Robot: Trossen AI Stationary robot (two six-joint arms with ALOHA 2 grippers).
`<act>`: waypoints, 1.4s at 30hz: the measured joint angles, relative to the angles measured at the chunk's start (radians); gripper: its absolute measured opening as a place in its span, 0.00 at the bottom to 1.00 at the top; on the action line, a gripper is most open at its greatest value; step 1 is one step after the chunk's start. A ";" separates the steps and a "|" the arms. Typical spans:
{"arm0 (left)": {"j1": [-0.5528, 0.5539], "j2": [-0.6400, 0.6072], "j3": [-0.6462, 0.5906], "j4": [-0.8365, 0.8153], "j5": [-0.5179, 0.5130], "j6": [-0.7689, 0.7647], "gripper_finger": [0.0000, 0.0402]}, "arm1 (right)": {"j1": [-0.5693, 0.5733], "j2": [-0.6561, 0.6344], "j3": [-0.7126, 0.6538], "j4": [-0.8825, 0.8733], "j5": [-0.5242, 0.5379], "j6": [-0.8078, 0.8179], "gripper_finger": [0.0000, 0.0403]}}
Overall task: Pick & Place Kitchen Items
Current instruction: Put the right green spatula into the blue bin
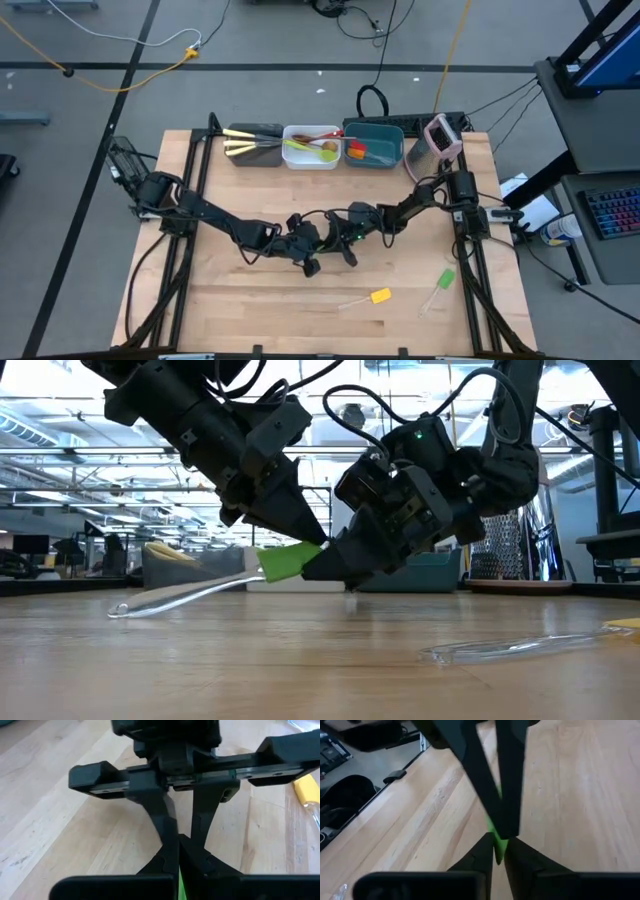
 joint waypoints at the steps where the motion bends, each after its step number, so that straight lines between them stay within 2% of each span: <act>1: 0.000 0.000 0.000 0.000 0.000 0.000 0.01 | 0.000 0.000 0.000 0.003 0.000 0.003 0.10; 8: 0.000 0.000 0.000 -0.001 0.002 0.000 0.01 | 0.000 -0.001 0.001 0.039 0.000 0.027 0.22; 11: 0.000 0.000 0.000 0.000 0.002 0.000 0.00 | 0.000 -0.001 0.001 0.038 0.000 0.027 0.23; 14: 0.000 0.000 0.000 0.001 0.002 0.000 0.01 | 0.000 -0.001 0.001 0.038 0.000 0.023 0.18; 18: 0.000 0.000 0.000 0.003 0.003 0.000 0.01 | 0.000 -0.001 0.001 0.039 0.000 0.018 0.04; 21: 0.000 0.000 0.000 0.003 0.011 -0.004 0.01 | 0.000 -0.001 0.001 0.039 0.000 -0.004 0.02; 33: 0.000 0.000 0.000 0.004 0.028 -0.007 0.20 | -0.001 -0.002 -0.003 0.011 0.001 -0.020 0.01; 42: 0.000 0.000 0.000 -0.004 0.063 -0.008 0.33 | -0.027 -0.118 -0.092 -0.048 0.002 -0.054 0.00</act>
